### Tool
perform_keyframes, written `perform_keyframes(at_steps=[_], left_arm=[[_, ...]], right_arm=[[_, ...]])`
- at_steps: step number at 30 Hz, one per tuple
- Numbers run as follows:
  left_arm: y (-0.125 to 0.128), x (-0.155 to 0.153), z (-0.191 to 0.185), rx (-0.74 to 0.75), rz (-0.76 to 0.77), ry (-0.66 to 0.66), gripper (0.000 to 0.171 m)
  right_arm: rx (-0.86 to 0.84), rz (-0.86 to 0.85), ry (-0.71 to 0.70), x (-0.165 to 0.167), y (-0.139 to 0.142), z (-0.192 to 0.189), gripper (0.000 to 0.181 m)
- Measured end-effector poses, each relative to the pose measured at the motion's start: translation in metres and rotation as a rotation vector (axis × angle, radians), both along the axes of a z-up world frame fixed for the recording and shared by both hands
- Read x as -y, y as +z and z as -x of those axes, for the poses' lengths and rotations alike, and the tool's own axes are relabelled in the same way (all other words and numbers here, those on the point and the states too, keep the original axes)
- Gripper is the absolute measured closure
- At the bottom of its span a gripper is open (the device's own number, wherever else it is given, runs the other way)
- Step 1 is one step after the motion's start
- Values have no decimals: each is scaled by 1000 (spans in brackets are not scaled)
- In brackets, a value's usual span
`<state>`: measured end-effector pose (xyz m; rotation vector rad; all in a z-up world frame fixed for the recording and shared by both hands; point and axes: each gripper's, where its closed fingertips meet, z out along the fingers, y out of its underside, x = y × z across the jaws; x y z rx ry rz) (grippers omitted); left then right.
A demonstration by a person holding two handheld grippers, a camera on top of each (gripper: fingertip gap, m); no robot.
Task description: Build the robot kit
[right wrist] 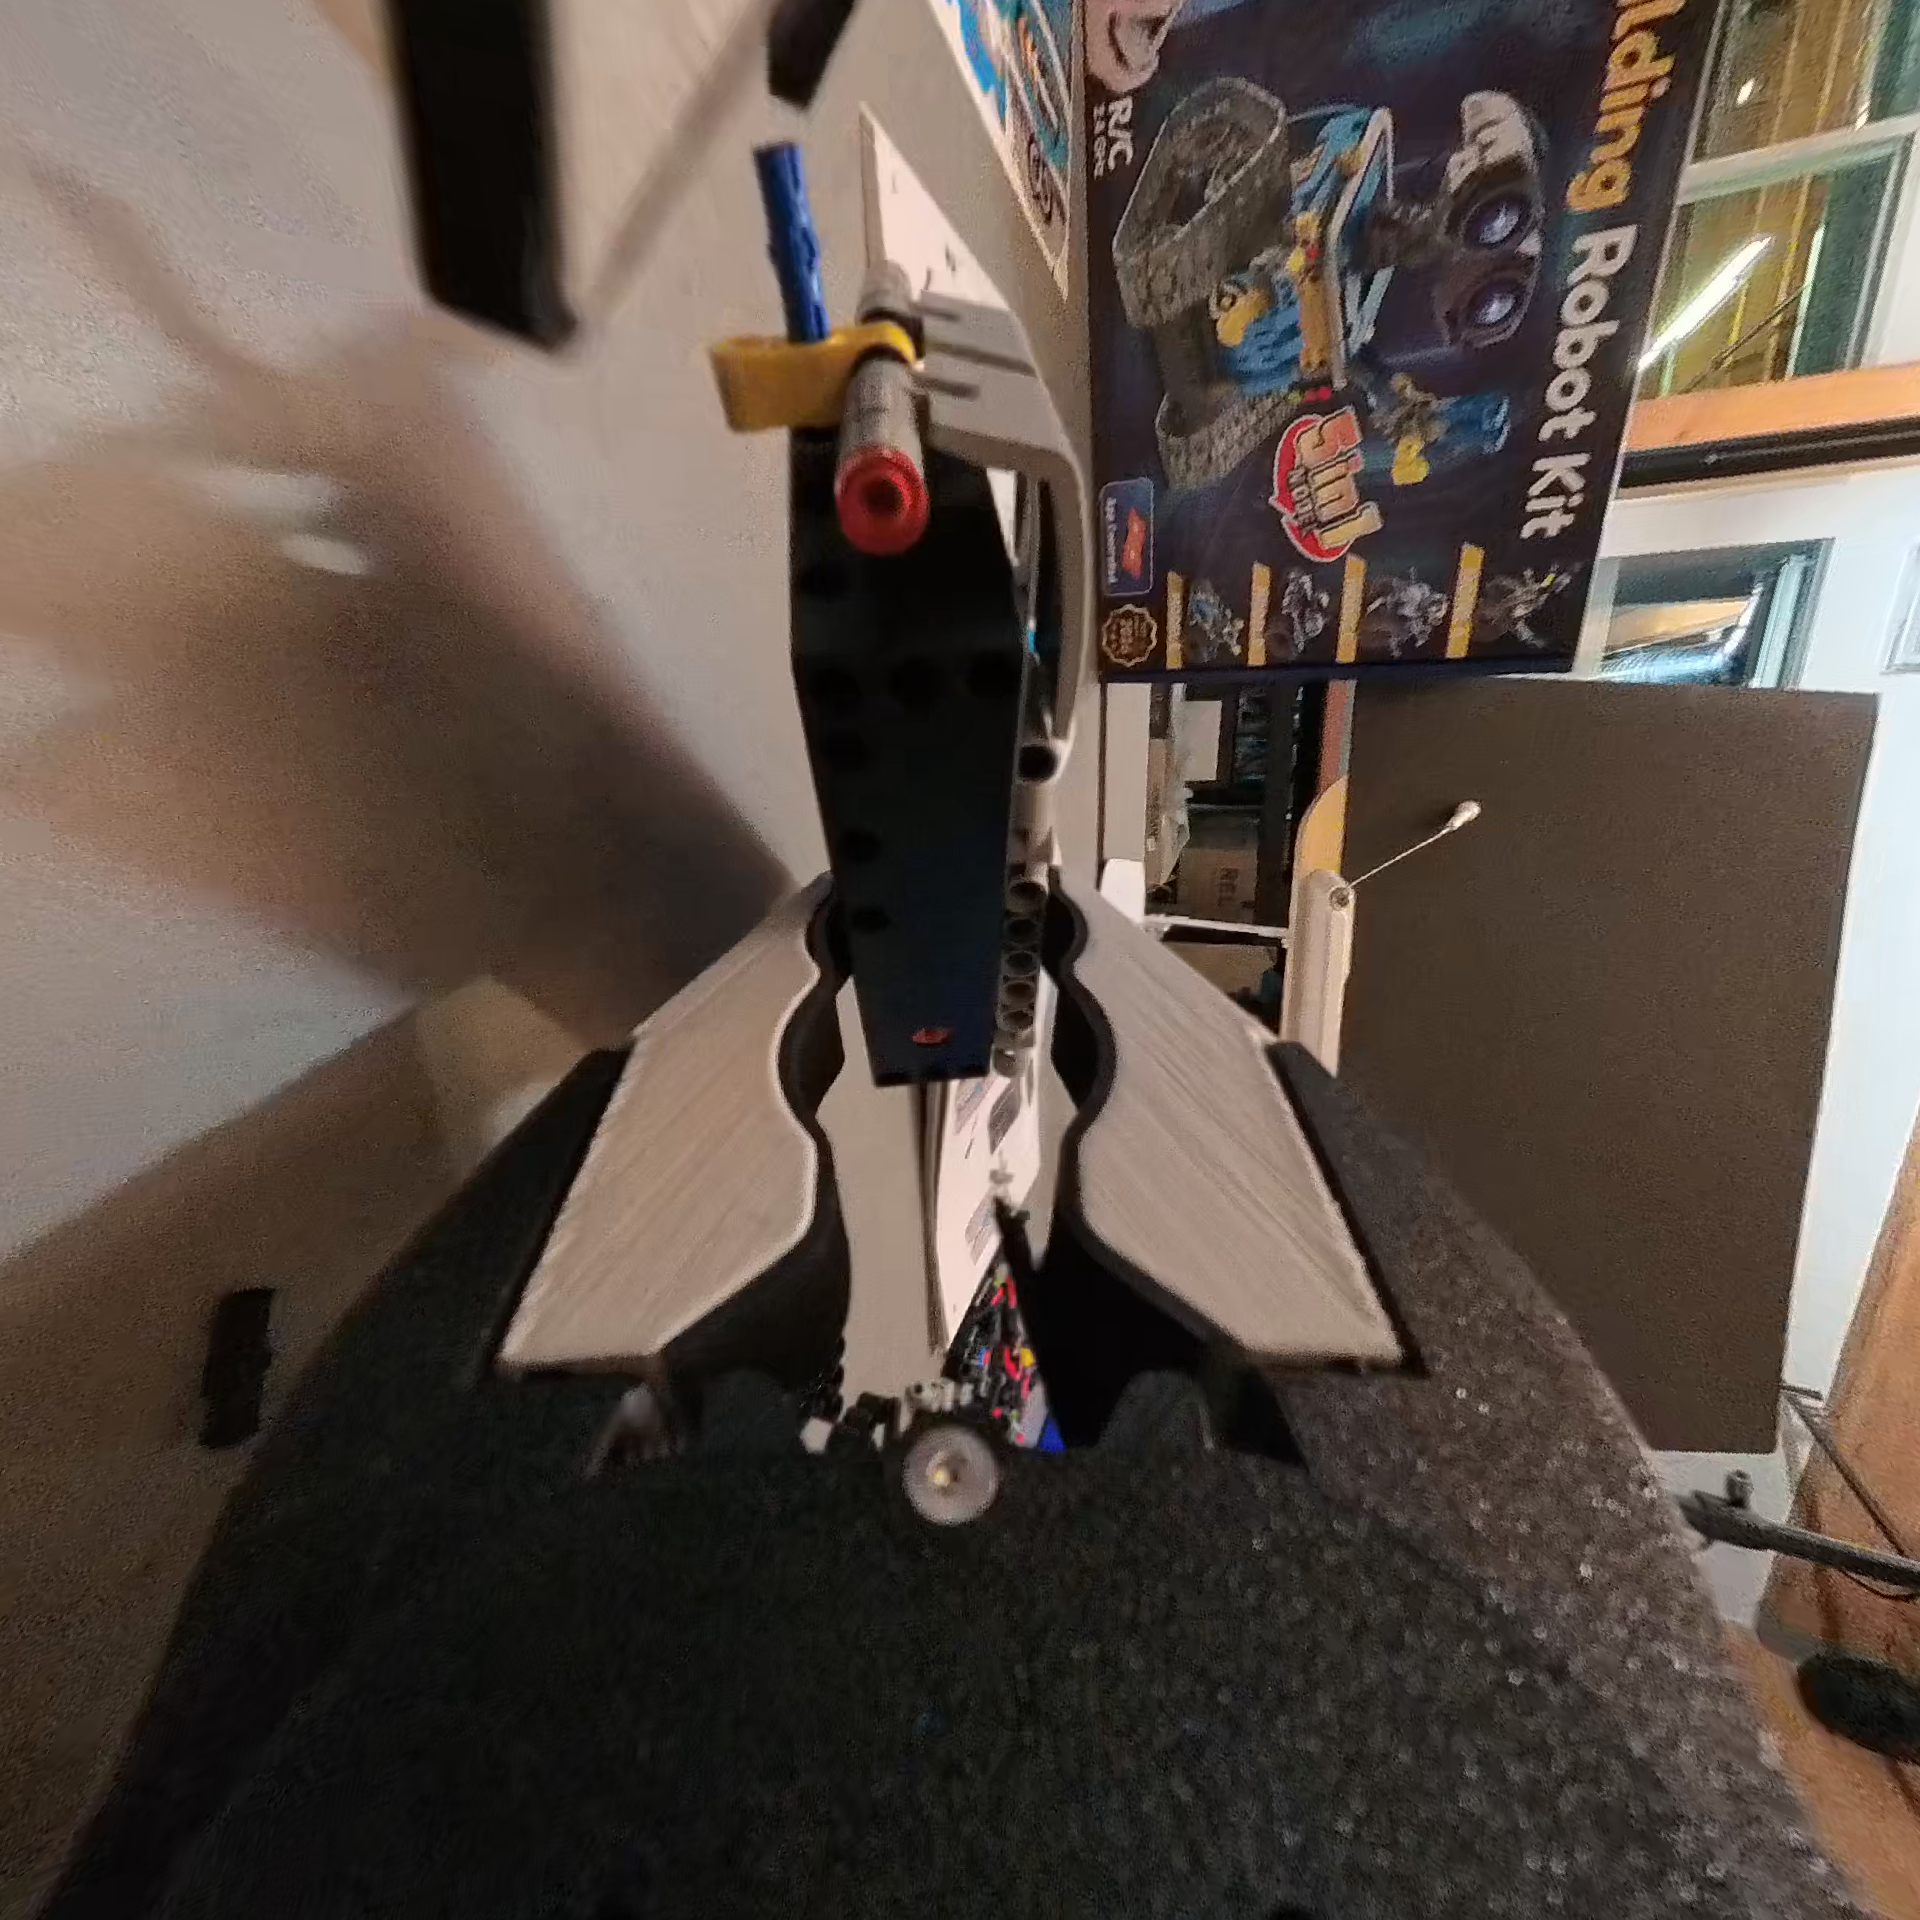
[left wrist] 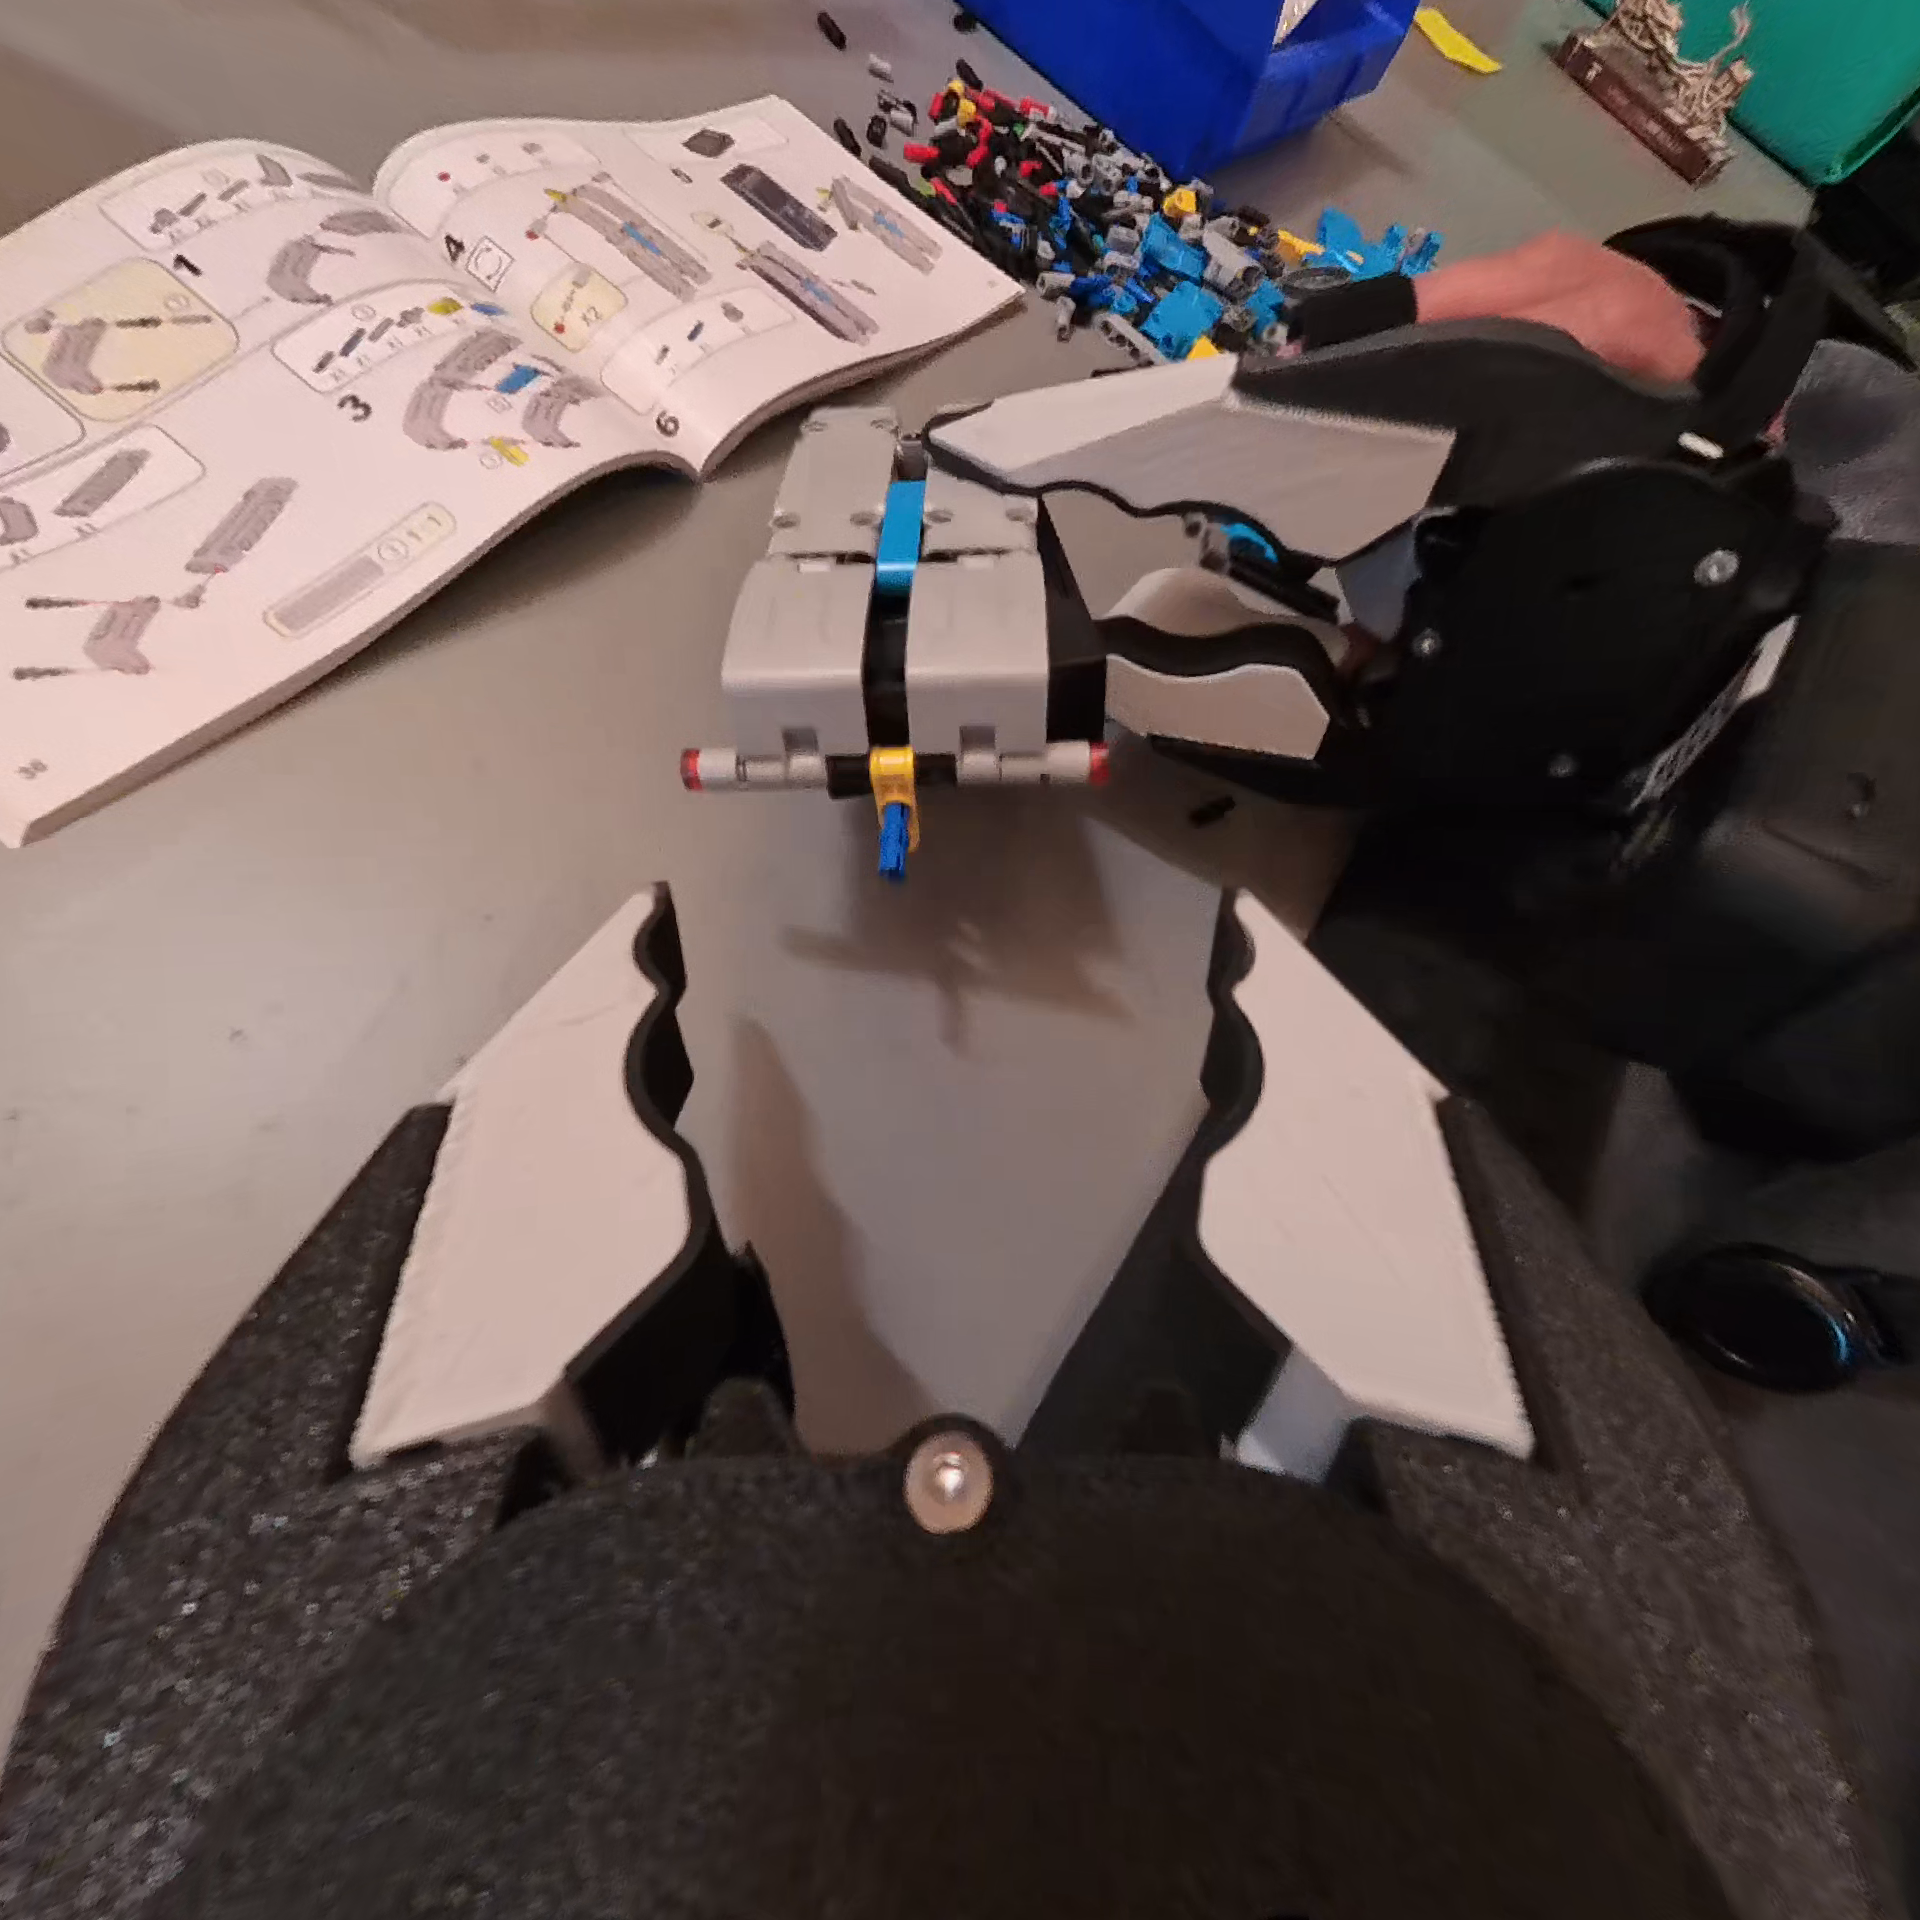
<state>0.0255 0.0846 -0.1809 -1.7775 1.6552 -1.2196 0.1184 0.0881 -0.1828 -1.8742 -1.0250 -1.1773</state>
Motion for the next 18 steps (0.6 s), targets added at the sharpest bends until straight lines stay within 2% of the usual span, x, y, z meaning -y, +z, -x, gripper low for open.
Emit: perform_keyframes(at_steps=[4, 8, 10, 11, 13, 18], left_arm=[[7, 1, -7, 34, 45, 8, 70], [-12, 0, -19, -55, 7, 13, 67], [-19, 1, -19, -95, -3, -3, 79], [-23, 3, -18, -118, -8, -20, 93], [-32, 4, -14, -164, -32, -44, 103], [-40, -1, -8, -190, -213, -110, 106]], right_arm=[[42, 20, 29, -1, -6, 7, 146], [95, 40, 67, -1, -14, 21, 146], [110, 36, 82, -1, -15, 25, 146], [108, 32, 90, -1, -15, 28, 146], [109, 34, 98, -1, -17, 29, 145], [74, 72, 139, 4, -27, 37, 143]])
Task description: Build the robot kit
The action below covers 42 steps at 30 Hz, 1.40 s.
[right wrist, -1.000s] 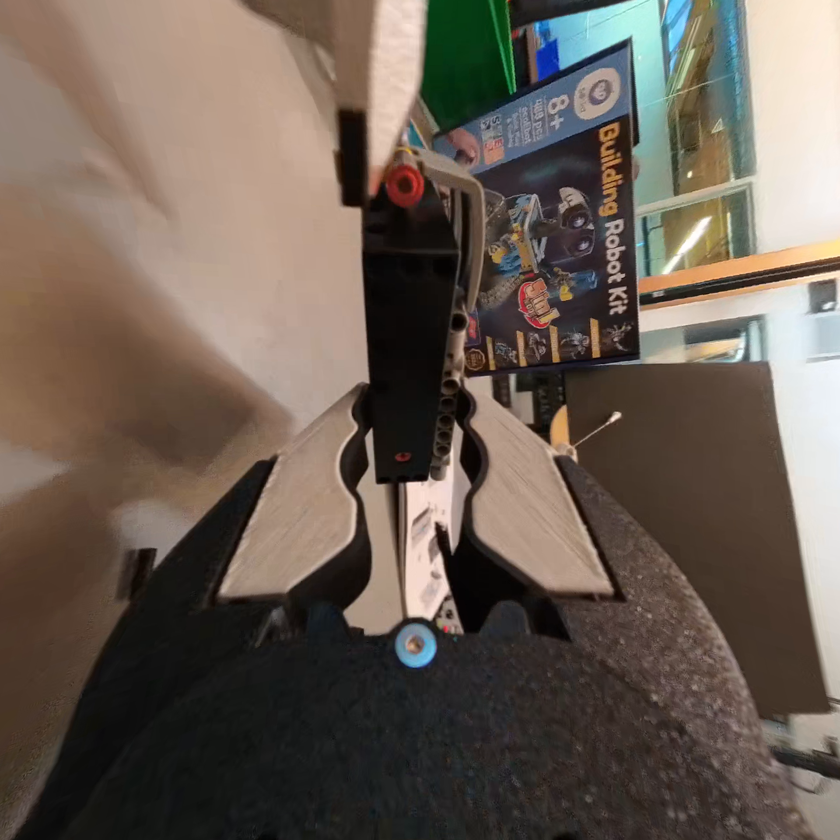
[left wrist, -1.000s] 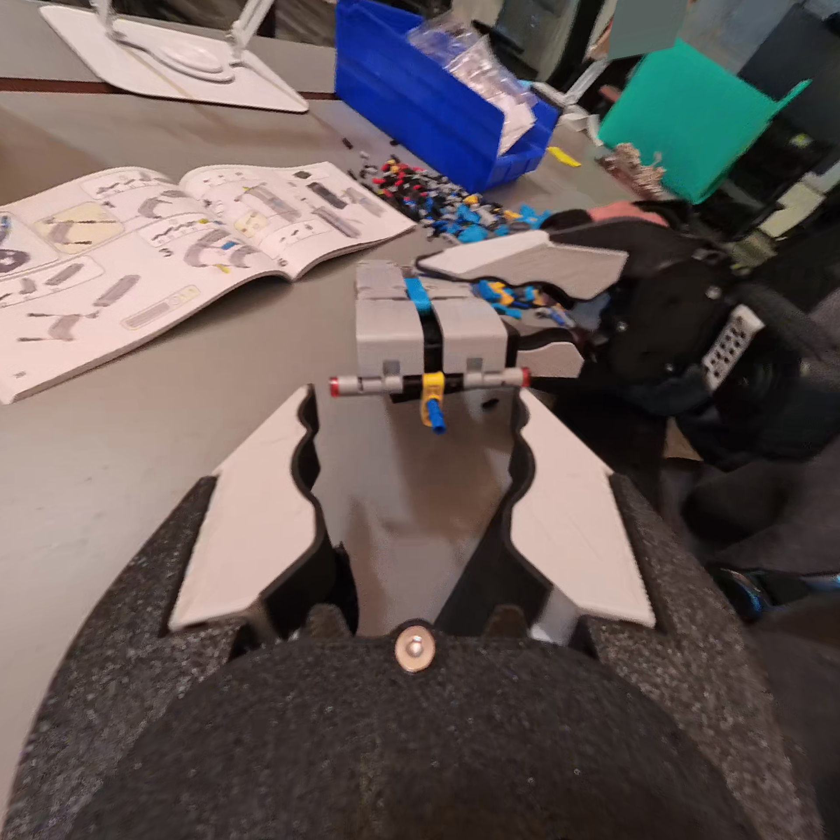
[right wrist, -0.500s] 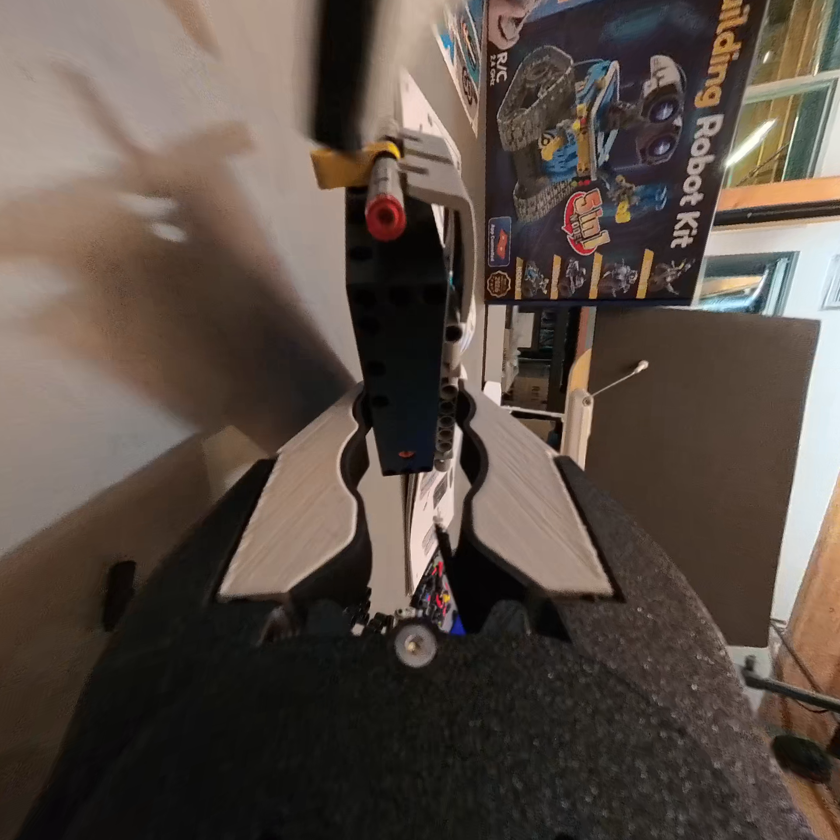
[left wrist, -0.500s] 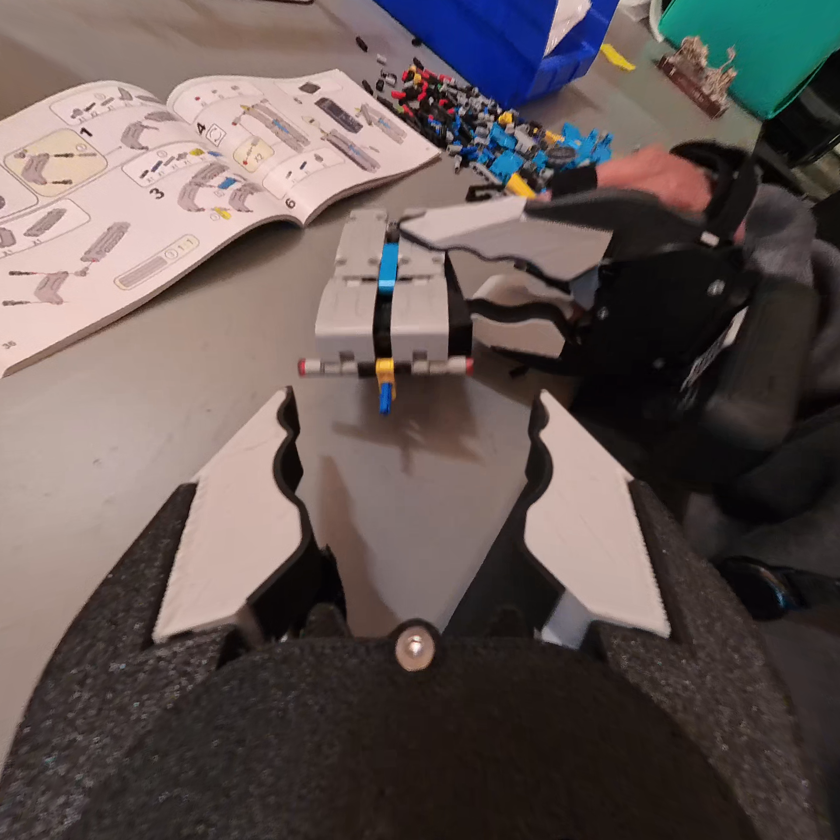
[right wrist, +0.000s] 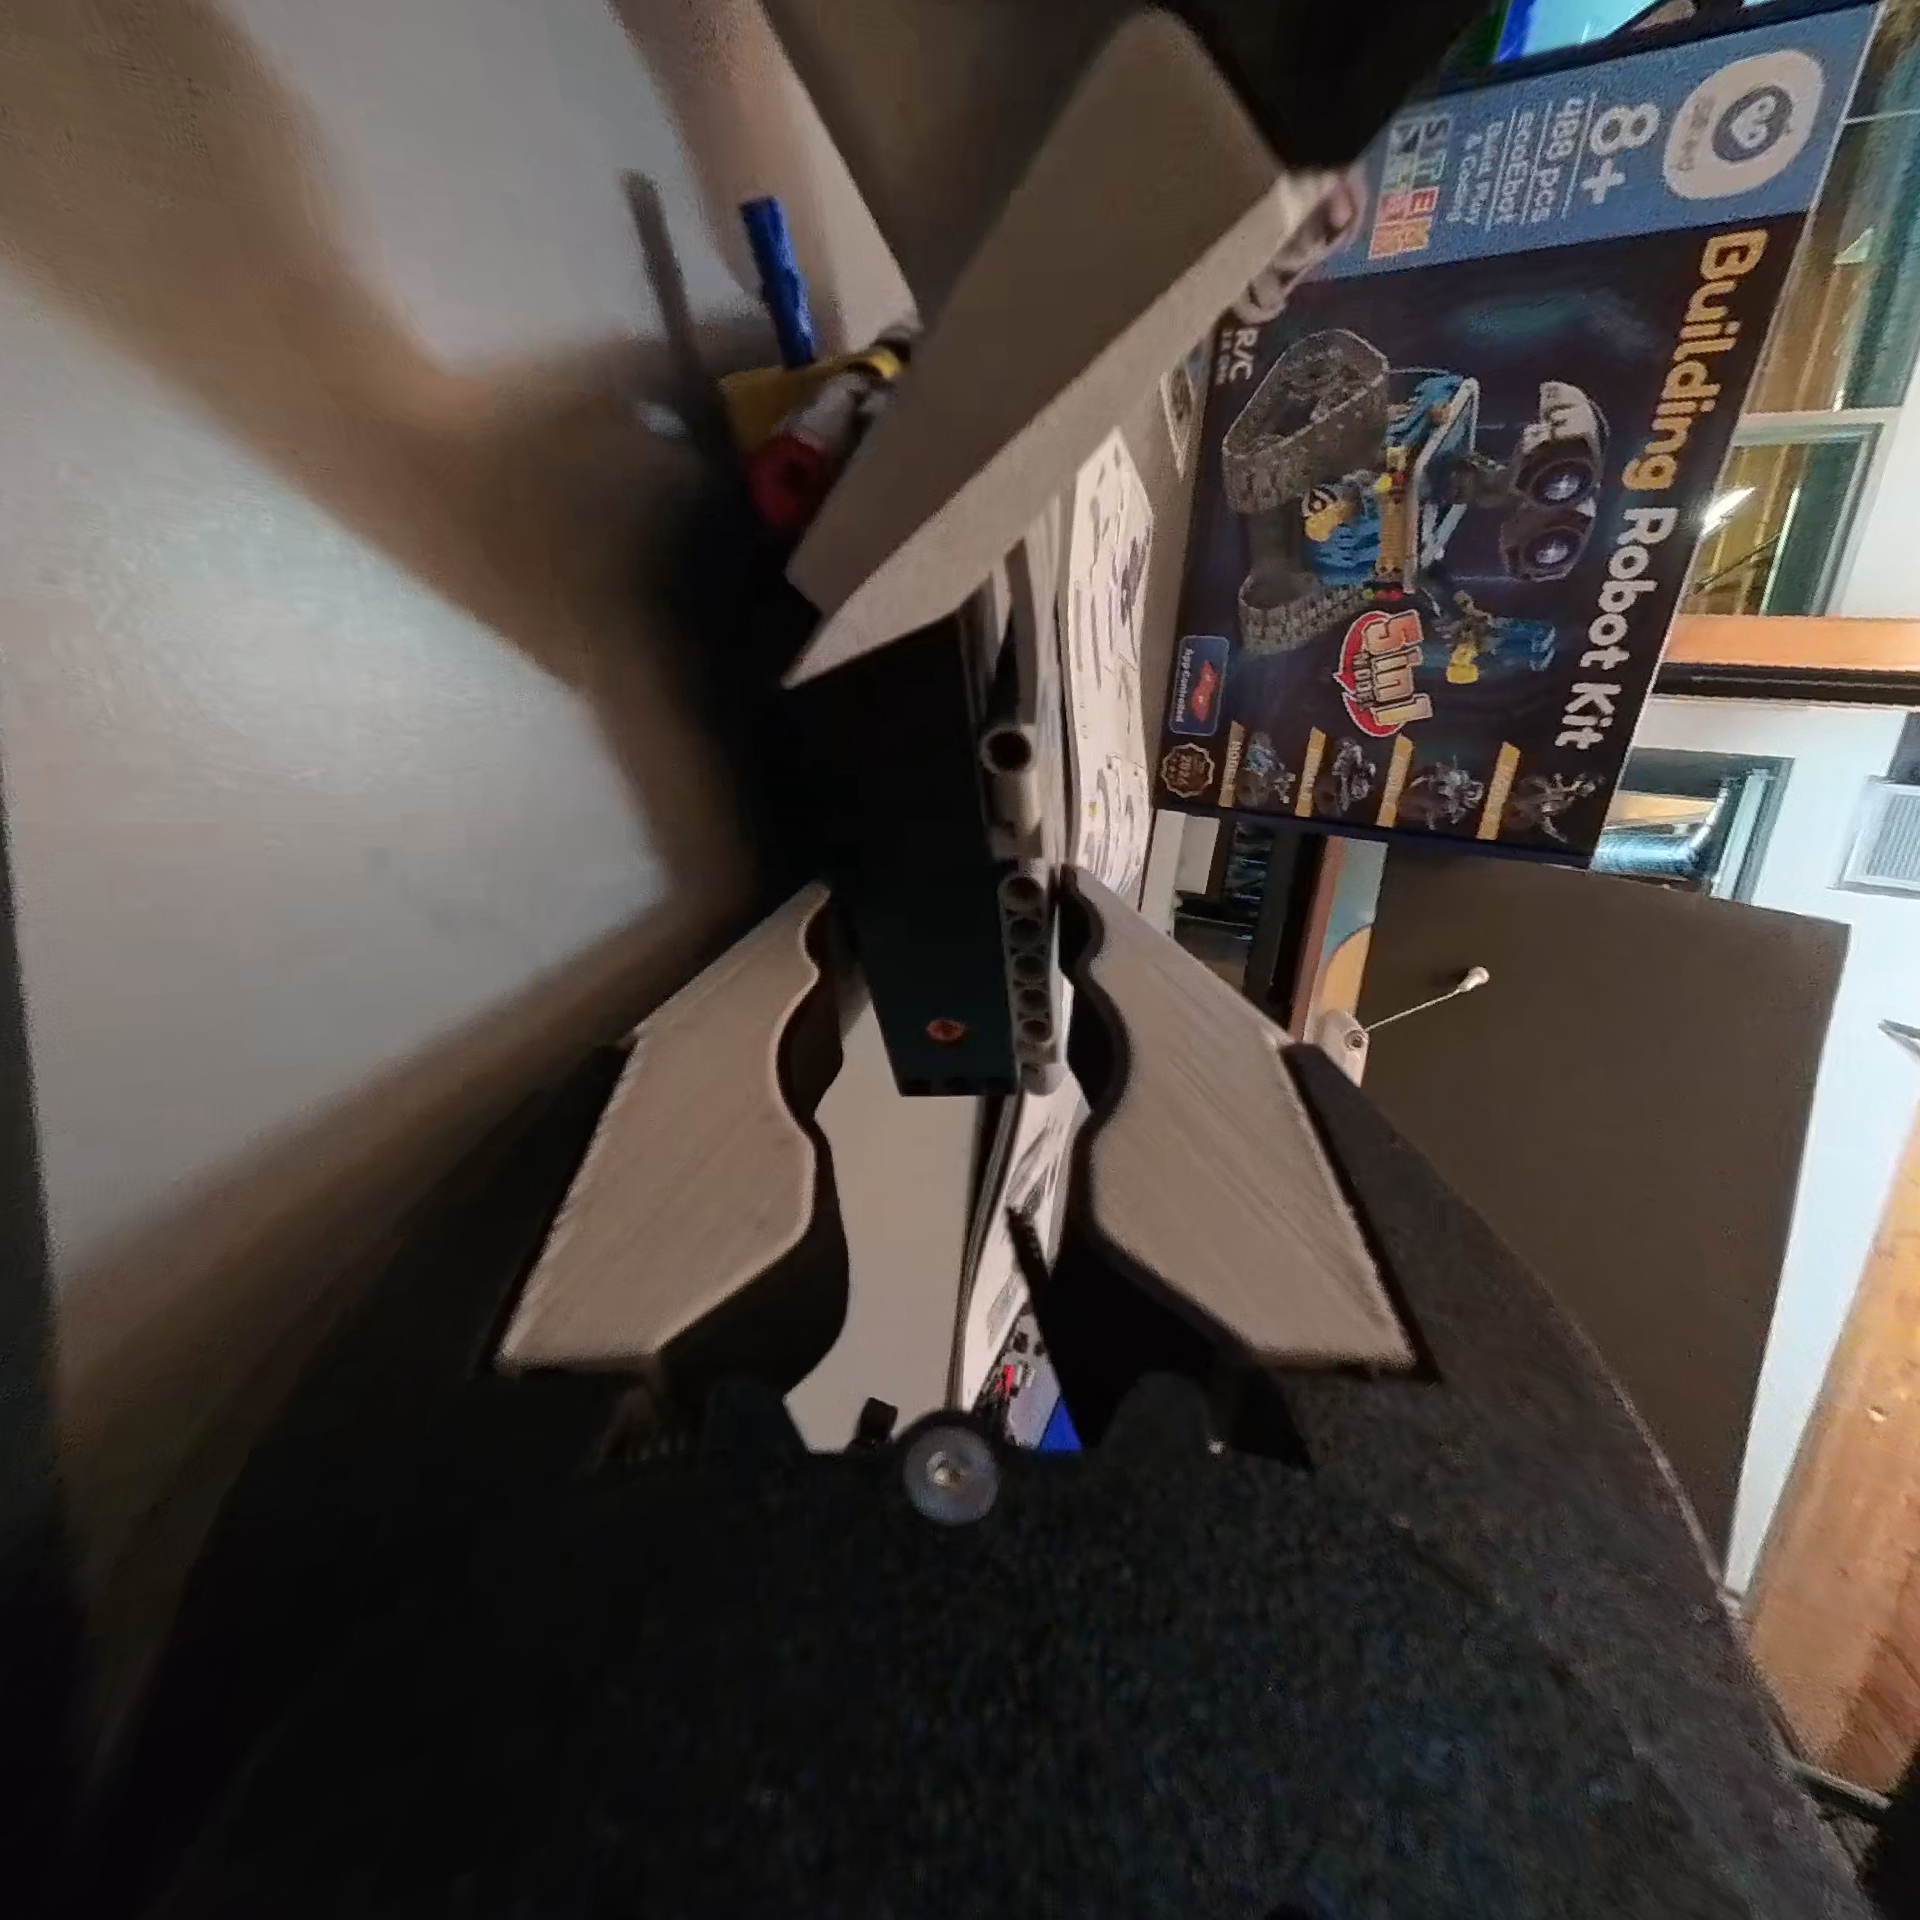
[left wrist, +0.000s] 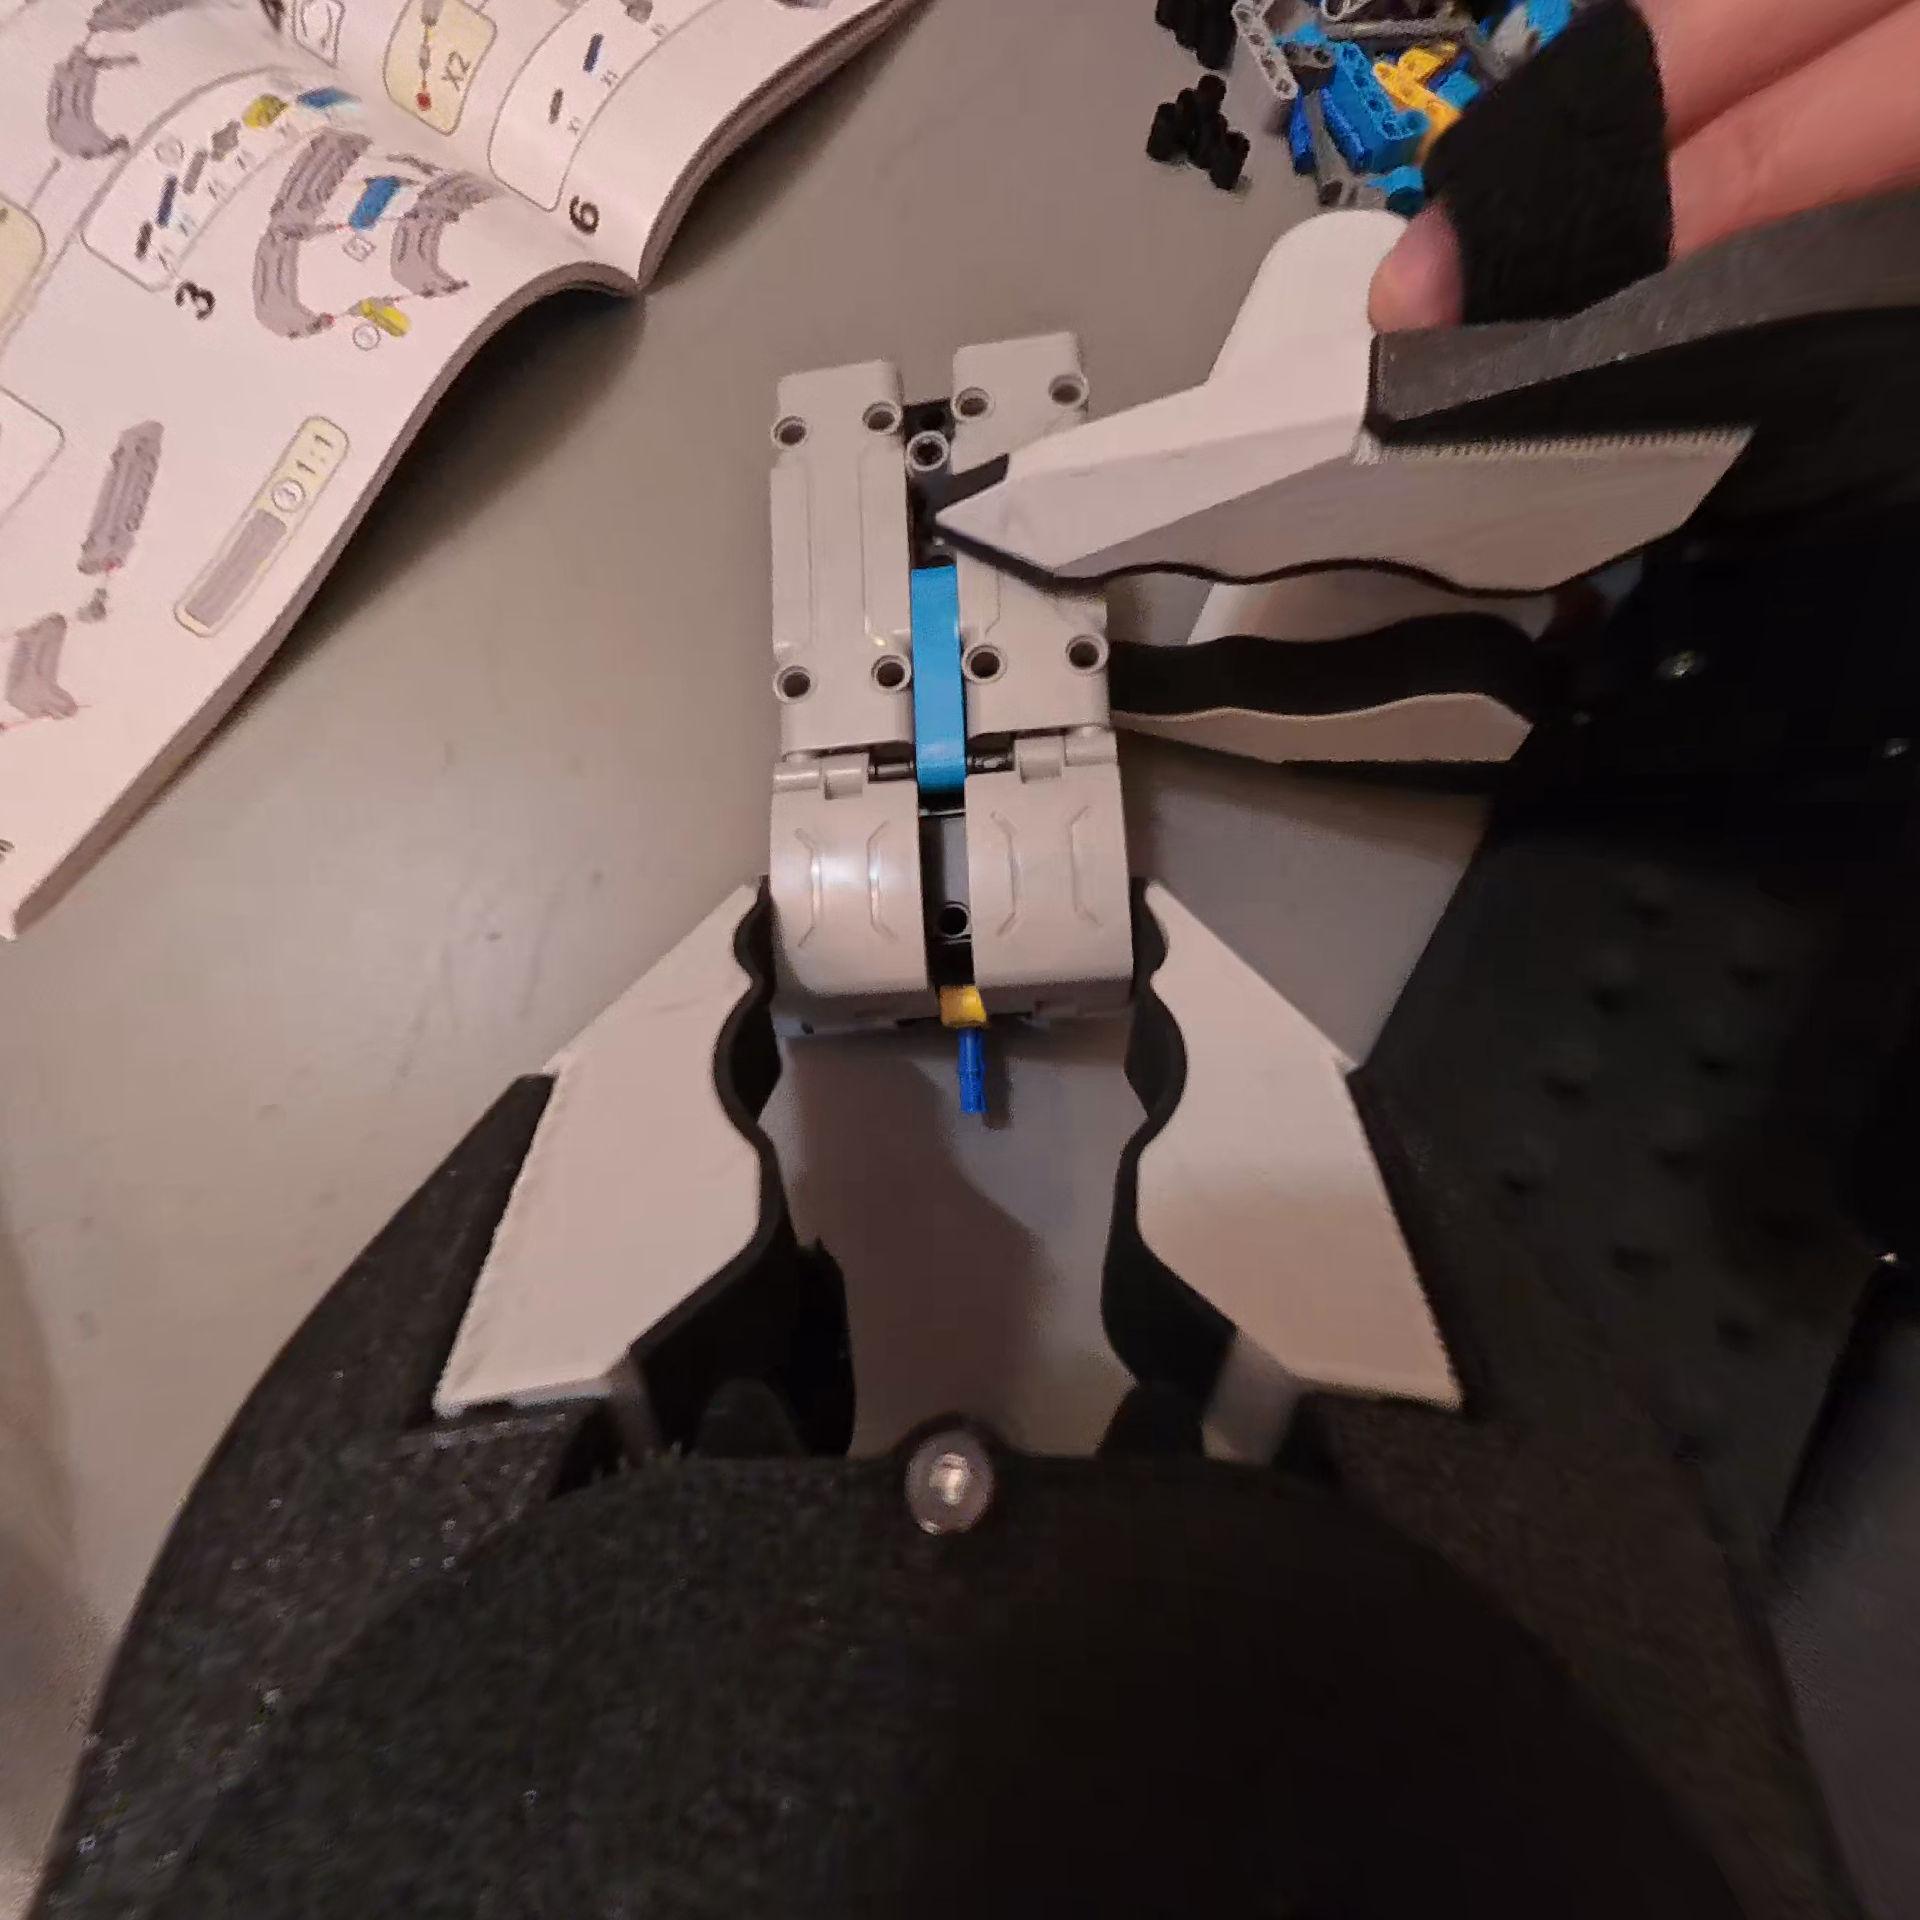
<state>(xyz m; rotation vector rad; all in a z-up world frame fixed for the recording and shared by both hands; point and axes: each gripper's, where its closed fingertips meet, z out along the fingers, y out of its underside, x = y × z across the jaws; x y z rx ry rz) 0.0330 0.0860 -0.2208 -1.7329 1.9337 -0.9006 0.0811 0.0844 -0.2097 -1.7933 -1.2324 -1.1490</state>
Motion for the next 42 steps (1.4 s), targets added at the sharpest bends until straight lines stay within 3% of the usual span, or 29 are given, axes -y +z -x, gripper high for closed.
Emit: perform_keyframes(at_steps=[3, 8, 10, 13, 14, 16, 19, 22, 25, 32, 42], left_arm=[[-1, 0, 2, 5, -40, -59, 106], [0, -11, 3, 20, -98, -79, 107], [2, -11, 3, 55, -151, -112, 107], [1, -6, 3, 78, -225, -147, 106], [0, -5, 4, 80, -231, -152, 106], [-1, -3, 4, 89, -219, -151, 106], [-1, -2, 4, 82, -152, -136, 106], [-8, -1, 5, 59, -111, -118, 103], [-3, -1, 6, 94, -63, -101, 101], [10, -1, 6, 152, 88, -107, 106], [8, 0, 7, 130, 167, -119, 105]], right_arm=[[11, -12, 18, 5, 1, 2, 142], [-41, -44, 31, 26, 14, 1, 117], [-88, -100, 23, 35, 26, -9, 121], [-394, -121, -88, 45, 38, -40, 124], [-532, -104, -119, 48, 39, -47, 132], [-782, -69, -189, 52, 37, -60, 127], [-1064, 32, -212, 52, 31, -62, 123], [-1243, 129, -179, 51, 28, -50, 129], [-1284, 166, -130, 47, 28, -40, 141], [-1209, 344, -37, 31, 7, -1, 129], [-1261, 350, -49, 27, 7, -12, 137]])
